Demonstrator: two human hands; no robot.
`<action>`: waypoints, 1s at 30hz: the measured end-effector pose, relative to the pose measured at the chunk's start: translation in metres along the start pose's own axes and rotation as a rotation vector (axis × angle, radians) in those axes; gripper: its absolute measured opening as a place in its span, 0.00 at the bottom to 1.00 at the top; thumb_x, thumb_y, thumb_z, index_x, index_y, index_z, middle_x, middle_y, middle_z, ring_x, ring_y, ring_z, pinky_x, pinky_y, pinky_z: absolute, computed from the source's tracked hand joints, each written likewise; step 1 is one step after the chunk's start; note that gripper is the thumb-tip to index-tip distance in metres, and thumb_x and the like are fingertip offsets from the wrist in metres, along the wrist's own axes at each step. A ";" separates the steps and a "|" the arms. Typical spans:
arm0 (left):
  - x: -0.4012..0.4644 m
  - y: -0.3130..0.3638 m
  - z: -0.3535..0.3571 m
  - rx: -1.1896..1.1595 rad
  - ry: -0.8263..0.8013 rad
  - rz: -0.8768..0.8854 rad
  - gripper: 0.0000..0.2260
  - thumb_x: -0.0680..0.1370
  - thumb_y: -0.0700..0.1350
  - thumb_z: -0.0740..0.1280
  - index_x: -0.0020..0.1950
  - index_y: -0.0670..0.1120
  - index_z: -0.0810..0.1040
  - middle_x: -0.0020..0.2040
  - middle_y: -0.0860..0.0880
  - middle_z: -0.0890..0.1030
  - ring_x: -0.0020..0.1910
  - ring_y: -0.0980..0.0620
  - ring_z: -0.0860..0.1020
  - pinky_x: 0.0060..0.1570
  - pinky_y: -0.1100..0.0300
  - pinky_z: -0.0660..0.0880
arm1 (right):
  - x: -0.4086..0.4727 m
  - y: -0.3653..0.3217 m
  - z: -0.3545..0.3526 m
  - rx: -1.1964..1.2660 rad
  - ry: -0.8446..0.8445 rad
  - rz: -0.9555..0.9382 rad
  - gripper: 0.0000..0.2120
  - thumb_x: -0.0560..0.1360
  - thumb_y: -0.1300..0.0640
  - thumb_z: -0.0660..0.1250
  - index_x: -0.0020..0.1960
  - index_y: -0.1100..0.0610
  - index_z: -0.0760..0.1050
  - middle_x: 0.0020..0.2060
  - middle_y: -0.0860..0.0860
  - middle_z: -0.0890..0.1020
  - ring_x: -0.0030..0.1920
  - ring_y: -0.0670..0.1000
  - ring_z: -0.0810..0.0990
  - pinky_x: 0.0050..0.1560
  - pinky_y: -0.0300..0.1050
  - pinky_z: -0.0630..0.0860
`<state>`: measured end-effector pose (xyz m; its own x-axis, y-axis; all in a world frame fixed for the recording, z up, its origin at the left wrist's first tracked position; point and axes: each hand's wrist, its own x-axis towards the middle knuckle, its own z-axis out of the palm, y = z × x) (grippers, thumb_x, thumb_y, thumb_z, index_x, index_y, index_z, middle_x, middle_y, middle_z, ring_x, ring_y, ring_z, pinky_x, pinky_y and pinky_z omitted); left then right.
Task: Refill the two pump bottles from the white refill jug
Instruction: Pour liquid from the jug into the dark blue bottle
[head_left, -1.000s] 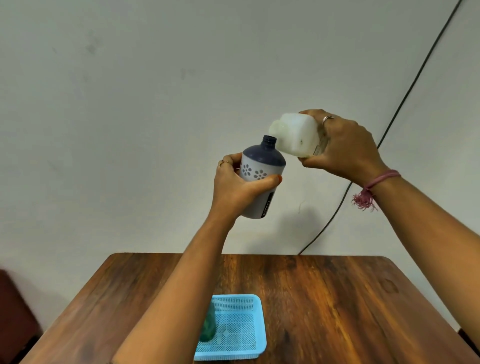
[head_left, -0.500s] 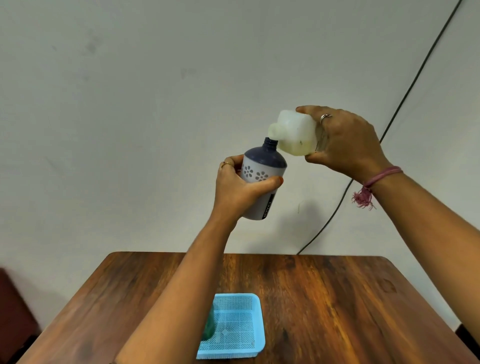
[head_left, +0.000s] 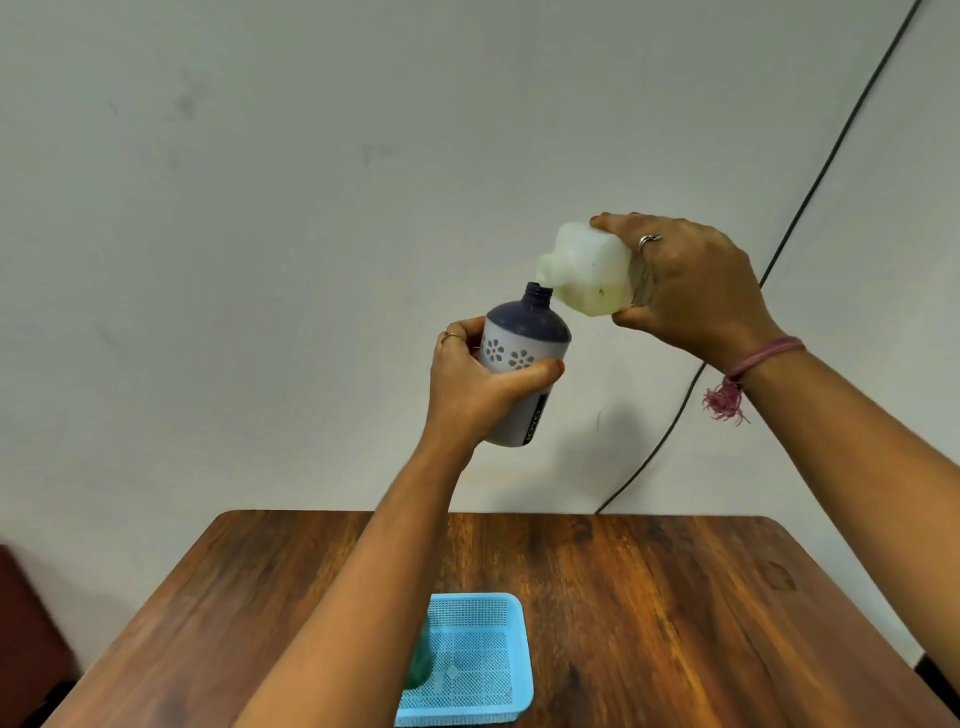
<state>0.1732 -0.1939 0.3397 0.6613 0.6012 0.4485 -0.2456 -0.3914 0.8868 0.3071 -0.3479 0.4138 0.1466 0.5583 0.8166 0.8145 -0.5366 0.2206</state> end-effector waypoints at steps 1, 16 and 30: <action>0.000 0.000 0.000 0.001 0.000 0.002 0.31 0.63 0.46 0.80 0.61 0.47 0.69 0.51 0.53 0.75 0.43 0.59 0.77 0.33 0.72 0.73 | 0.000 0.000 0.000 0.002 0.003 -0.003 0.38 0.61 0.57 0.79 0.69 0.56 0.71 0.60 0.58 0.80 0.56 0.62 0.79 0.55 0.56 0.76; -0.001 0.002 0.003 -0.011 -0.003 0.006 0.31 0.63 0.46 0.80 0.61 0.46 0.69 0.53 0.50 0.75 0.45 0.57 0.77 0.37 0.68 0.73 | 0.000 0.004 -0.004 -0.011 0.030 -0.046 0.38 0.61 0.58 0.80 0.68 0.58 0.71 0.60 0.59 0.79 0.57 0.63 0.79 0.57 0.59 0.75; -0.003 0.001 0.008 -0.012 -0.008 -0.001 0.31 0.63 0.46 0.80 0.60 0.47 0.69 0.53 0.50 0.76 0.45 0.56 0.78 0.38 0.67 0.74 | -0.005 0.008 -0.002 -0.025 0.022 -0.034 0.37 0.61 0.58 0.79 0.68 0.58 0.71 0.59 0.59 0.80 0.56 0.62 0.79 0.58 0.58 0.74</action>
<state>0.1763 -0.2018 0.3385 0.6673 0.5956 0.4471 -0.2536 -0.3828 0.8883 0.3114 -0.3559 0.4128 0.1059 0.5626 0.8199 0.8044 -0.5332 0.2619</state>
